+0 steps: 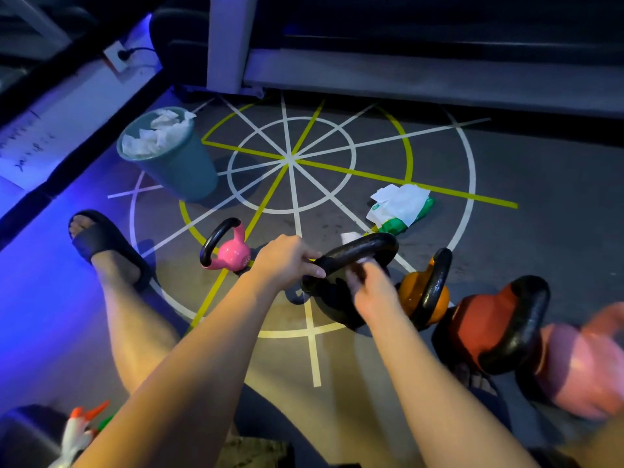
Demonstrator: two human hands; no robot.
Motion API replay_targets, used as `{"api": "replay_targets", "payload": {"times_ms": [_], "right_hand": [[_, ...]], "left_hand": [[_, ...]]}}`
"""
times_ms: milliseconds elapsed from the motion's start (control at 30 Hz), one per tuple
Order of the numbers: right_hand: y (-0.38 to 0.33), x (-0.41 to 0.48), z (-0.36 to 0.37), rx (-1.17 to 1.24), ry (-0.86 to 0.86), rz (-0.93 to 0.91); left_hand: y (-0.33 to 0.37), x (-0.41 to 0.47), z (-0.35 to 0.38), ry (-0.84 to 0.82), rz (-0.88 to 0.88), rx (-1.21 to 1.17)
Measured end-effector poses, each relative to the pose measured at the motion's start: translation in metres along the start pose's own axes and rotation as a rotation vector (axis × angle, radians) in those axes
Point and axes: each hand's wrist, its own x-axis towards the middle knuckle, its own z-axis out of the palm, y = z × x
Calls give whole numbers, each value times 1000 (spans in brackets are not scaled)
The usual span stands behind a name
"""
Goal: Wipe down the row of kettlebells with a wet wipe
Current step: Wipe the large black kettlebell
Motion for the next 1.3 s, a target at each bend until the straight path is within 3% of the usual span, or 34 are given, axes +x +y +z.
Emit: {"api": "replay_targets", "payload": {"times_ms": [33, 67, 167, 267, 300, 367, 400, 467, 500, 600, 700, 767, 867, 967, 1033, 1167, 1300], "right_hand": [[6, -4, 12, 239, -12, 178], [13, -2, 17, 401, -16, 240], [14, 6, 10, 584, 16, 204], [-10, 21, 5, 316, 177, 174], [-12, 24, 8, 129, 216, 110], [-12, 12, -1, 36, 164, -12], [-16, 6, 2, 201, 185, 28], [-23, 12, 5, 799, 289, 240], [-24, 15, 3, 900, 373, 287], [-23, 14, -5, 665, 376, 240], [-8, 2, -10, 110, 257, 195], [-7, -9, -16, 221, 292, 83], [-25, -25, -10, -24, 448, -108], [-60, -47, -8, -634, 299, -478], [-89, -62, -5, -898, 127, -552], [-146, -96, -11, -1189, -64, -563], [-180, -115, -21, -1190, -126, -517]], "left_hand": [[0, 1, -1, -2, 3, 3], [-1, 3, -1, -6, 4, 8], [0, 2, -1, -21, -2, 0], [-2, 2, 2, -12, 2, 3], [-2, 1, 2, -11, -1, 7], [-1, 2, 2, -19, -6, 14], [-1, 2, 2, -24, -11, 13], [1, 2, 2, -27, -19, 11], [1, 1, 2, -27, -25, 11], [1, 0, 5, -10, -46, 25], [1, -3, 9, 14, -65, 40], [3, -9, 10, 26, -73, 51], [6, -19, 14, 76, -86, 48], [11, -31, 29, 177, -108, 37], [16, -41, 41, 247, -134, 10], [32, -53, 46, 351, -135, -8], [75, -70, 22, 576, 19, -407]]}}
